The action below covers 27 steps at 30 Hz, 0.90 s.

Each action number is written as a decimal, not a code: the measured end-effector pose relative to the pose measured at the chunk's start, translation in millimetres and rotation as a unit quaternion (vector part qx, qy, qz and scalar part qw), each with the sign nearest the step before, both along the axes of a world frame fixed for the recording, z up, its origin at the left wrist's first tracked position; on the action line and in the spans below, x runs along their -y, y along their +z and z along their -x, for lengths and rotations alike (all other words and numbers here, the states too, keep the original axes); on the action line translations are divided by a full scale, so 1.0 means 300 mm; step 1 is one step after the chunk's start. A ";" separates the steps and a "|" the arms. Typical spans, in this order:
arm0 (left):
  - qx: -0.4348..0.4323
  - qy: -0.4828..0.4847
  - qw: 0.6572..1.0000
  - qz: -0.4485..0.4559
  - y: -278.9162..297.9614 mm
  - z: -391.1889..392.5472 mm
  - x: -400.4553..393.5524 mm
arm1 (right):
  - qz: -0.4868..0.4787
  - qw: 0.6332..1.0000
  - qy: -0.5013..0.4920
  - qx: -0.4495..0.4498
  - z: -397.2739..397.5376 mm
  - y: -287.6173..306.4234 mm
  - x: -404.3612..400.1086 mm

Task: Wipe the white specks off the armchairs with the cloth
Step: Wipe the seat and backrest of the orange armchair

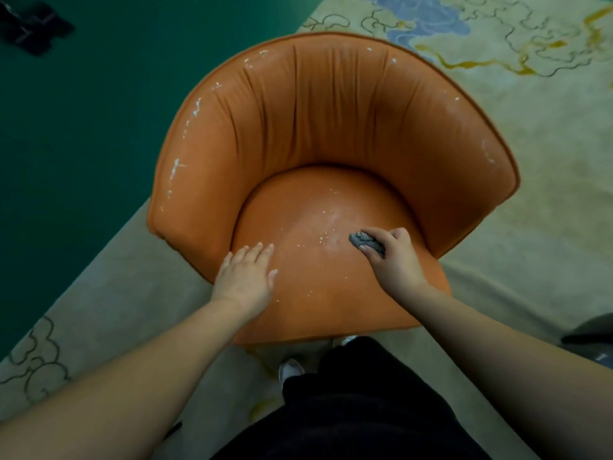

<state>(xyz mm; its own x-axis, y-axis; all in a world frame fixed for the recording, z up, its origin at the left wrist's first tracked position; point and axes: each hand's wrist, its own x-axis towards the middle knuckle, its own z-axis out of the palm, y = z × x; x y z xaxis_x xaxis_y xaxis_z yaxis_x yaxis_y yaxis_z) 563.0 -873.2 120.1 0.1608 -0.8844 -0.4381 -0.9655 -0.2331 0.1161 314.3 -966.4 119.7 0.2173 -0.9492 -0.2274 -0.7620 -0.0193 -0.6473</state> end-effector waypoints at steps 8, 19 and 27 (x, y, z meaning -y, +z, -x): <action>-0.021 0.128 0.991 -0.022 -0.048 0.001 -0.092 | -0.009 0.996 0.094 -0.002 -0.074 -0.046 0.086; -0.025 0.308 0.950 -0.036 -0.218 0.100 -0.094 | -0.054 0.953 0.298 -0.004 -0.173 -0.201 0.283; -0.071 0.401 0.913 -0.007 -0.464 0.039 -0.108 | -0.095 0.945 0.313 0.026 -0.333 -0.493 0.258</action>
<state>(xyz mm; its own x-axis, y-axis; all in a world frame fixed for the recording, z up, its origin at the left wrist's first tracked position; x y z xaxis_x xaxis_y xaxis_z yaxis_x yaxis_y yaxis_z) 551.2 -840.9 -19.2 0.6952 -0.5016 -0.5149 -0.4598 -0.8609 0.2179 414.2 -1043.9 -28.4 0.7376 -0.5741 -0.3555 -0.6076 -0.3347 -0.7203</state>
